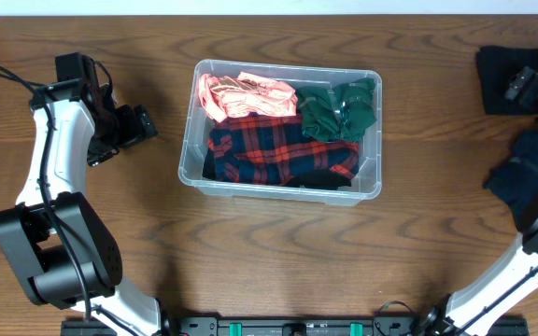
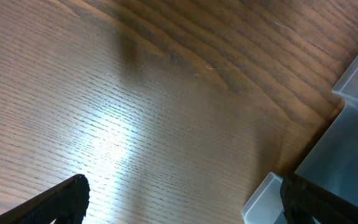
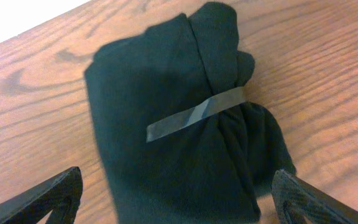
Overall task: Pack container
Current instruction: 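Reach the right gripper to the dark navy garment and grasp it, then carry the navy garment over the bin and lower it in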
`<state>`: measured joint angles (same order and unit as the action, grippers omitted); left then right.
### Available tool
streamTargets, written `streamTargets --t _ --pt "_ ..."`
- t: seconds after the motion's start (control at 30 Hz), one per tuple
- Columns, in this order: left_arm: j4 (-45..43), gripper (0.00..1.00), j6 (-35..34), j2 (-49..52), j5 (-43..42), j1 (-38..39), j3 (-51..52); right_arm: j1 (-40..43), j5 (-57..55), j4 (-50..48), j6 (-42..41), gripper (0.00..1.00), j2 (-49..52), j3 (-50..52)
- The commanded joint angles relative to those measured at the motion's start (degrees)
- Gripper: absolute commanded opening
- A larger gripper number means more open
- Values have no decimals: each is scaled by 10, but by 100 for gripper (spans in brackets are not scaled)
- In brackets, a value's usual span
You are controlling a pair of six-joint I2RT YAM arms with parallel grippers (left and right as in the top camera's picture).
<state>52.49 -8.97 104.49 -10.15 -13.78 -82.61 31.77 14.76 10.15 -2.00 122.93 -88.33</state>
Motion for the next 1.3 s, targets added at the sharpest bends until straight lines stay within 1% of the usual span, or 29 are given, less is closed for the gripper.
streamTargets --t 0.0,0.17,0.3,0.33,0.37,0.4,0.43,0.47,0.5,0.53,0.57,0.73,0.83,0.97,1.27 --pt "1 98 3 1 3 -2 3 12 2 -20 -1 93 33 0" --pt "1 98 3 1 3 -2 3 27 1 -47 -35 91 69 0" --pt "1 98 3 1 3 -2 3 29 1 -48 -35 76 88 0" --pt "1 98 3 1 3 -2 3 29 1 -48 -35 71 94 0" --pt "1 98 3 1 3 -2 3 29 2 -48 -35 68 97 0" --pt "1 98 3 1 3 -2 3 29 4 -48 -35 63 100 0" --pt "1 98 3 1 3 -2 3 29 12 -47 -35 52 103 0" --pt "1 98 3 1 3 -2 3 28 20 -46 -35 38 104 0" --pt "1 98 3 1 3 -2 3 28 30 -45 -36 17 104 0" --pt "1 98 3 1 3 -2 3 28 38 -46 -36 6 104 0" --pt "1 98 3 1 3 -2 3 28 54 -46 -38 1 102 -1" --pt "1 98 3 1 3 -2 3 28 98 -43 -60 1 82 -1" --pt "1 98 3 1 3 -2 3 27 107 -25 -79 1 48 -1" --pt "1 98 3 1 3 -2 3 27 145 7 -93 1 -20 -1" --pt "1 98 3 1 3 -2 3 10 318 68 -102 1 -185 -1"
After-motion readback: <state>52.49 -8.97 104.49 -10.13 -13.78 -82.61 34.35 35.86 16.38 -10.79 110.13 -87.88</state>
